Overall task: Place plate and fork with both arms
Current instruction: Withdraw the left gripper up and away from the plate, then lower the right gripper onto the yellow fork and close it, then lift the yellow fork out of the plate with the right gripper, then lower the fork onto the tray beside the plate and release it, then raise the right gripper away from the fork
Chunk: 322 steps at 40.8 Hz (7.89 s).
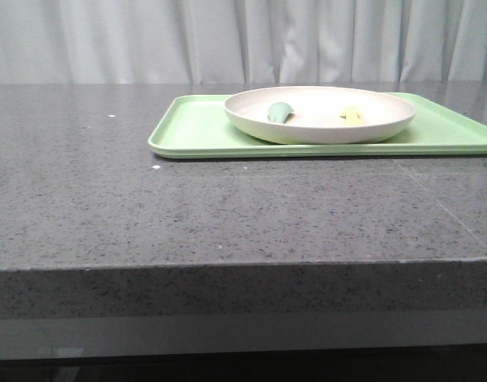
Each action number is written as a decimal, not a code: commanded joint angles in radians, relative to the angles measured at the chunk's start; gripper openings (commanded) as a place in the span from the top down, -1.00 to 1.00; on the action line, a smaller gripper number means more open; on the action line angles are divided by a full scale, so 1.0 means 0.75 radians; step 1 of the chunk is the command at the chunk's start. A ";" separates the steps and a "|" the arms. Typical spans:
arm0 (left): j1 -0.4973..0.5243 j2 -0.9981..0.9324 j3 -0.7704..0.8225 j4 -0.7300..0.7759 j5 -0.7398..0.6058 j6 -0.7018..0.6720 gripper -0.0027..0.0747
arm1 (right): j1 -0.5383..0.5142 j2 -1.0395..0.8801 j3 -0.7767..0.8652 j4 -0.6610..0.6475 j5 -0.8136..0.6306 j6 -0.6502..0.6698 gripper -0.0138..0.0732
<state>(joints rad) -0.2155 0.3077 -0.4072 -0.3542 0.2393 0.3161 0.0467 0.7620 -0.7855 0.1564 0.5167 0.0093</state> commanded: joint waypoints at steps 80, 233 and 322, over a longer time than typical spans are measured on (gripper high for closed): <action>0.001 0.011 -0.034 -0.007 -0.096 -0.004 0.98 | 0.316 1.428 -1.112 -0.062 0.494 0.297 0.12; 0.001 0.011 -0.034 -0.007 -0.096 -0.004 0.98 | 0.018 1.429 -1.115 -0.085 0.546 0.037 0.91; 0.001 0.011 -0.034 -0.007 -0.096 -0.004 0.98 | -0.029 1.369 -1.115 -0.088 0.607 0.076 -0.01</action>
<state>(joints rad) -0.2155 0.3077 -0.4072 -0.3542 0.2408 0.3161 0.0328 1.8742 -1.5880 0.0950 0.9833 0.0687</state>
